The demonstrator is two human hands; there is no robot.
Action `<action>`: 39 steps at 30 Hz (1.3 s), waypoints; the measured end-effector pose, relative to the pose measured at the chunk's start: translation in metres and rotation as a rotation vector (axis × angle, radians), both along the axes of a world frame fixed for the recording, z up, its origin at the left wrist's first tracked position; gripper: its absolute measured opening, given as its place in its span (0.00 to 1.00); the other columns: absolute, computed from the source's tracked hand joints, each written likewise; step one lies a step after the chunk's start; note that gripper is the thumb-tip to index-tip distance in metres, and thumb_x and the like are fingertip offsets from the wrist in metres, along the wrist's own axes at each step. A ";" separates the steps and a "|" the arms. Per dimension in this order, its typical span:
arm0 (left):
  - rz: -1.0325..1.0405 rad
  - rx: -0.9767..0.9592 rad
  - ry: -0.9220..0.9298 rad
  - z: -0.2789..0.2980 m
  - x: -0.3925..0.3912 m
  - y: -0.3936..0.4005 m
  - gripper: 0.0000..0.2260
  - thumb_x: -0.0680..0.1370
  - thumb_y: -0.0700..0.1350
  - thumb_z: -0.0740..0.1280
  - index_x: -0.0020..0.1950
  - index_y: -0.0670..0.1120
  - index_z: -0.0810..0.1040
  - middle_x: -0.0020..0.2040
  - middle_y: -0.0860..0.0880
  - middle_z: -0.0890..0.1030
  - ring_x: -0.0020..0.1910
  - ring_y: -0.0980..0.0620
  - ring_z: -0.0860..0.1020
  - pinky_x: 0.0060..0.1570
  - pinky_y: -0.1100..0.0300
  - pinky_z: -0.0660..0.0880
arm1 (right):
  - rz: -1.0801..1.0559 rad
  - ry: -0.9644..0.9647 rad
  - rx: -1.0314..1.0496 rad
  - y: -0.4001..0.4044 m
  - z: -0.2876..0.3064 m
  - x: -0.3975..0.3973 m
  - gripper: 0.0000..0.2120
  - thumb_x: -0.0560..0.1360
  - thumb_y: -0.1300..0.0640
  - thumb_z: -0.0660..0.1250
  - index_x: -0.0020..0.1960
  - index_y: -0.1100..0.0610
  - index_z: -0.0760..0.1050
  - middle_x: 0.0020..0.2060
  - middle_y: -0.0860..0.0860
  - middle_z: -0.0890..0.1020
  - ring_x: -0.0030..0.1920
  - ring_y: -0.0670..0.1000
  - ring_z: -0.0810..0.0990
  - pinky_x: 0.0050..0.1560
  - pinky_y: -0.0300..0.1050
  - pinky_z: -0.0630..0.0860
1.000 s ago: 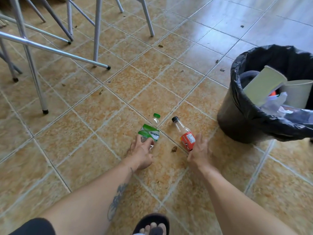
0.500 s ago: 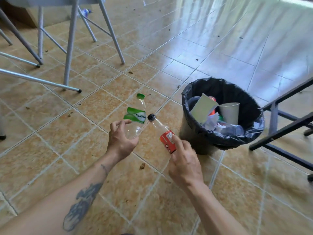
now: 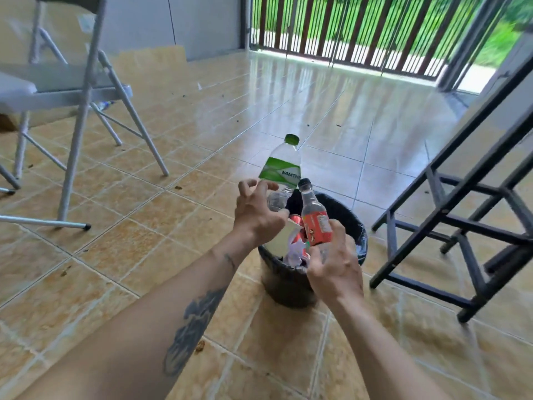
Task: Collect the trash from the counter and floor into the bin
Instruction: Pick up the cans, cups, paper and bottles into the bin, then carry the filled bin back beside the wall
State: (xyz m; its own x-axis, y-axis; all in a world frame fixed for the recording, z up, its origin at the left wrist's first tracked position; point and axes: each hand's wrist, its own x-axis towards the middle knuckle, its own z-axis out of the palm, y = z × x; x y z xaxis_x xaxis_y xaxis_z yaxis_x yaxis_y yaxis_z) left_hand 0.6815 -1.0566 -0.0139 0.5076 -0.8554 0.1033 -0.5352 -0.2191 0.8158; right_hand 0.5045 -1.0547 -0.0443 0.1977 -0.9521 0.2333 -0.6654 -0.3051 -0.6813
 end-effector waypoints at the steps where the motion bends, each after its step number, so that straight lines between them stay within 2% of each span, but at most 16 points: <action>1: -0.028 0.017 -0.026 0.003 -0.008 -0.009 0.24 0.65 0.53 0.67 0.62 0.52 0.74 0.65 0.47 0.64 0.64 0.42 0.72 0.69 0.48 0.70 | 0.007 0.038 0.042 -0.005 0.001 -0.005 0.26 0.75 0.54 0.64 0.71 0.46 0.62 0.57 0.54 0.74 0.50 0.58 0.78 0.48 0.51 0.73; 3: -0.075 0.053 -0.098 0.008 -0.017 -0.024 0.24 0.67 0.53 0.67 0.63 0.53 0.74 0.65 0.47 0.65 0.62 0.42 0.74 0.67 0.47 0.72 | 0.047 0.077 0.079 -0.008 0.002 -0.014 0.24 0.75 0.53 0.65 0.71 0.47 0.65 0.60 0.53 0.75 0.55 0.56 0.77 0.50 0.47 0.70; 7: -0.137 0.142 -0.177 0.013 -0.035 -0.046 0.21 0.72 0.53 0.66 0.64 0.53 0.74 0.63 0.47 0.67 0.61 0.42 0.75 0.66 0.47 0.72 | -0.037 0.061 0.080 -0.005 0.002 -0.040 0.26 0.74 0.57 0.64 0.71 0.50 0.66 0.63 0.54 0.75 0.60 0.56 0.76 0.56 0.48 0.71; 9: -0.151 0.185 -0.211 0.009 -0.045 -0.054 0.21 0.74 0.57 0.67 0.65 0.52 0.74 0.64 0.47 0.67 0.62 0.41 0.75 0.65 0.48 0.72 | -0.079 0.055 0.105 -0.004 -0.001 -0.053 0.27 0.73 0.59 0.62 0.71 0.50 0.65 0.64 0.54 0.74 0.61 0.56 0.75 0.58 0.48 0.72; 12: -0.212 0.283 -0.287 -0.001 -0.057 -0.058 0.28 0.74 0.65 0.65 0.69 0.52 0.72 0.67 0.45 0.66 0.68 0.40 0.70 0.68 0.44 0.69 | -0.105 0.047 0.127 -0.004 -0.003 -0.067 0.29 0.70 0.60 0.61 0.71 0.50 0.65 0.66 0.54 0.73 0.62 0.56 0.74 0.60 0.50 0.73; 14: -0.240 0.280 -0.307 -0.007 -0.063 -0.055 0.28 0.75 0.66 0.63 0.70 0.53 0.72 0.69 0.45 0.67 0.70 0.40 0.67 0.69 0.43 0.66 | -0.115 0.048 0.134 -0.004 -0.002 -0.072 0.30 0.70 0.61 0.60 0.72 0.49 0.65 0.66 0.54 0.72 0.63 0.55 0.73 0.60 0.50 0.73; 19: -0.138 0.041 -0.181 -0.019 -0.054 -0.039 0.14 0.76 0.54 0.62 0.58 0.52 0.79 0.63 0.47 0.75 0.64 0.45 0.73 0.65 0.45 0.69 | -0.124 0.064 0.160 -0.008 -0.004 -0.079 0.30 0.70 0.60 0.61 0.71 0.48 0.65 0.63 0.54 0.73 0.61 0.56 0.73 0.59 0.51 0.73; 23: 0.039 -0.079 -0.072 -0.034 -0.028 -0.024 0.14 0.71 0.50 0.61 0.53 0.52 0.82 0.57 0.47 0.80 0.58 0.44 0.78 0.63 0.47 0.73 | -0.125 0.080 0.199 -0.011 -0.010 -0.077 0.29 0.69 0.59 0.61 0.70 0.48 0.65 0.63 0.54 0.73 0.62 0.57 0.73 0.60 0.52 0.72; 28: 0.150 -0.087 -0.042 -0.055 0.010 -0.010 0.16 0.74 0.46 0.63 0.60 0.48 0.81 0.58 0.45 0.79 0.58 0.44 0.78 0.59 0.51 0.75 | -0.117 0.084 0.213 -0.019 -0.019 -0.068 0.30 0.72 0.53 0.64 0.74 0.50 0.64 0.69 0.54 0.71 0.67 0.57 0.70 0.67 0.54 0.67; 32: 0.136 -0.059 -0.048 -0.071 0.027 -0.009 0.19 0.74 0.45 0.64 0.64 0.49 0.79 0.62 0.44 0.78 0.61 0.43 0.77 0.62 0.49 0.75 | -0.174 0.008 0.216 -0.035 -0.029 -0.059 0.28 0.76 0.52 0.65 0.74 0.51 0.64 0.70 0.55 0.70 0.68 0.58 0.70 0.67 0.54 0.66; 36: 0.117 -0.038 0.016 -0.080 0.033 -0.018 0.20 0.76 0.41 0.66 0.69 0.47 0.76 0.66 0.44 0.76 0.65 0.44 0.74 0.66 0.56 0.68 | -0.299 -0.104 0.224 -0.057 -0.040 -0.051 0.28 0.77 0.52 0.64 0.75 0.53 0.63 0.73 0.56 0.68 0.70 0.60 0.70 0.67 0.53 0.66; 39: 0.079 -0.002 0.131 -0.086 0.031 -0.027 0.23 0.77 0.39 0.64 0.73 0.45 0.72 0.71 0.44 0.72 0.71 0.47 0.69 0.66 0.64 0.61 | -0.366 -0.169 0.257 -0.074 -0.048 -0.045 0.28 0.79 0.52 0.62 0.77 0.54 0.60 0.74 0.57 0.67 0.72 0.60 0.67 0.69 0.52 0.65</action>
